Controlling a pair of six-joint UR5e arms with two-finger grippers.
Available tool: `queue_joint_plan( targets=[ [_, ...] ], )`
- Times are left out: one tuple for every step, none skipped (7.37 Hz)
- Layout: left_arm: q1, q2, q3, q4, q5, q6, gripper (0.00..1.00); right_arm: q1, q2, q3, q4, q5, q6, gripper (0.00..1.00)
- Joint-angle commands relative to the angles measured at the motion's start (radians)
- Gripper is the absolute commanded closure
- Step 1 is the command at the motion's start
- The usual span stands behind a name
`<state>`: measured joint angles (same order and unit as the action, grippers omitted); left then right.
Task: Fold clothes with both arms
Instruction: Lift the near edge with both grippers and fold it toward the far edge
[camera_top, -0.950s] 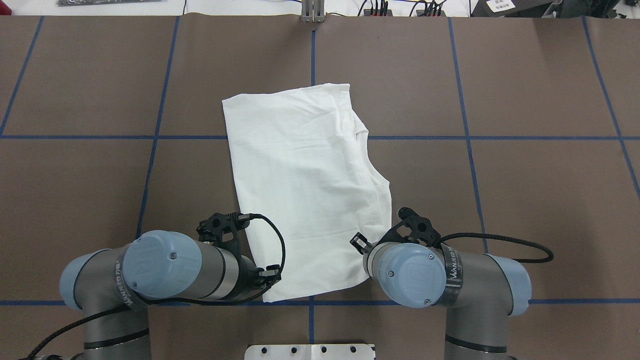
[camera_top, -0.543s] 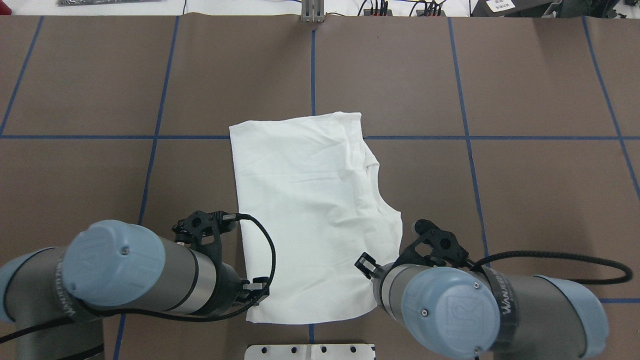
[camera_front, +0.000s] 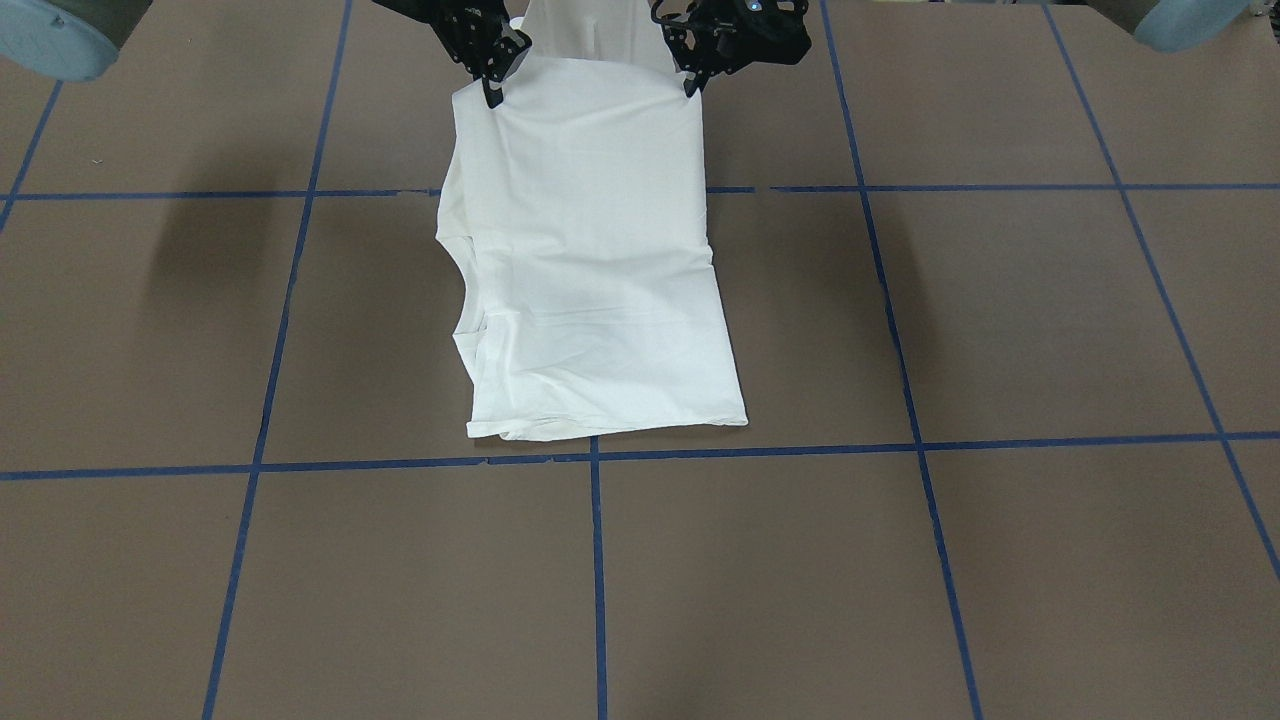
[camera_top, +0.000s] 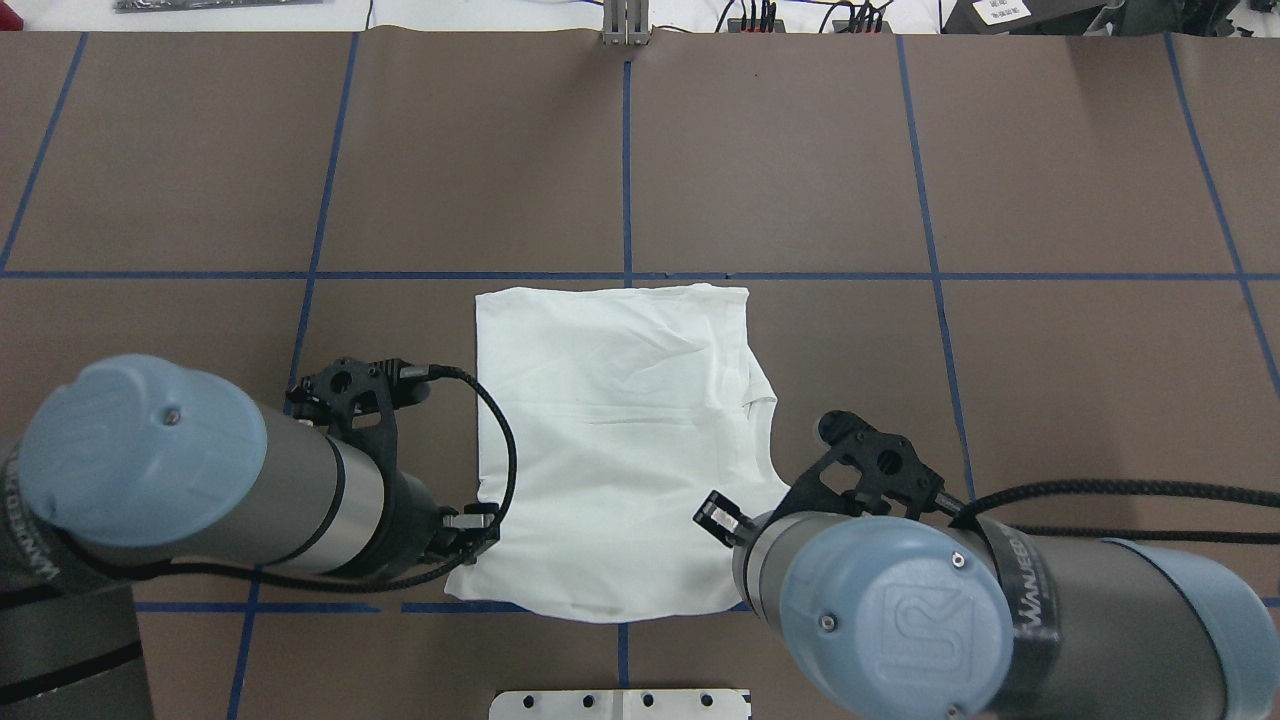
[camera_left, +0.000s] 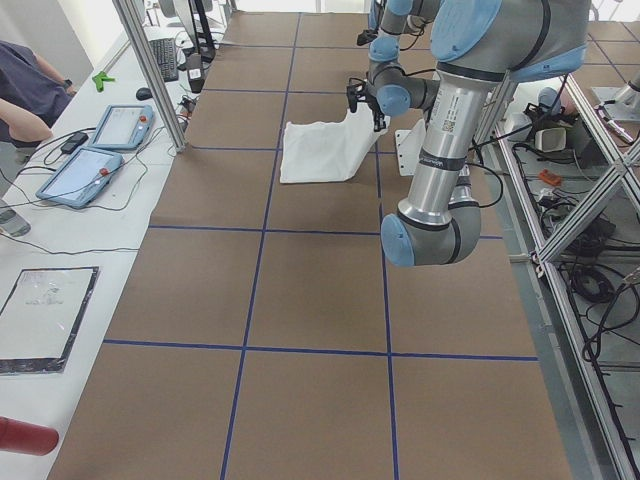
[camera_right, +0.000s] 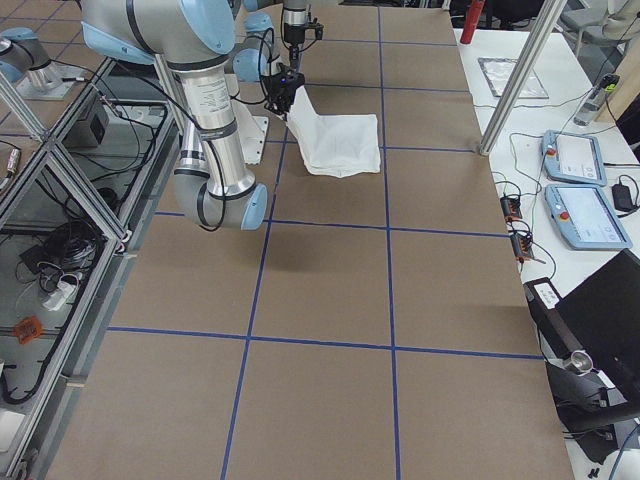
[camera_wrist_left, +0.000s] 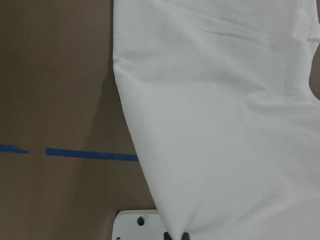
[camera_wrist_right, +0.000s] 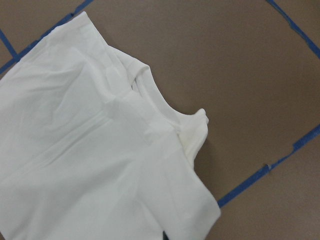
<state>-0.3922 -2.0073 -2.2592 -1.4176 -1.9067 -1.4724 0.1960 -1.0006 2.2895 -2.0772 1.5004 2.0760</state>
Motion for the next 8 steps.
queue_joint_plan(
  targets=[
    [-0.153, -0.074, 0.149, 0.002, -0.003, 0.130, 1.00, 0.139, 0.092, -0.179, 0.056, 0.004, -0.115, 1.00],
    [-0.190, -0.108, 0.226, -0.003, -0.002, 0.165, 1.00, 0.184, 0.095, -0.299, 0.191, 0.004, -0.129, 1.00],
    [-0.220, -0.137, 0.304, -0.018, 0.000, 0.214, 1.00, 0.218, 0.106, -0.411, 0.313, 0.004, -0.140, 1.00],
    [-0.237, -0.143, 0.396, -0.102, 0.012, 0.219, 1.00, 0.241, 0.135, -0.521, 0.386, 0.004, -0.195, 1.00],
    [-0.238, -0.145, 0.512, -0.226, 0.037, 0.219, 1.00, 0.256, 0.160, -0.610, 0.432, 0.004, -0.227, 1.00],
    [-0.238, -0.151, 0.612, -0.329, 0.060, 0.219, 1.00, 0.263, 0.190, -0.706, 0.492, 0.004, -0.244, 1.00],
    [-0.238, -0.180, 0.704, -0.401, 0.077, 0.219, 1.00, 0.272, 0.200, -0.760, 0.535, 0.004, -0.252, 1.00],
    [-0.246, -0.212, 0.764, -0.440, 0.077, 0.219, 1.00, 0.290, 0.203, -0.775, 0.546, 0.006, -0.298, 1.00]
  ],
)
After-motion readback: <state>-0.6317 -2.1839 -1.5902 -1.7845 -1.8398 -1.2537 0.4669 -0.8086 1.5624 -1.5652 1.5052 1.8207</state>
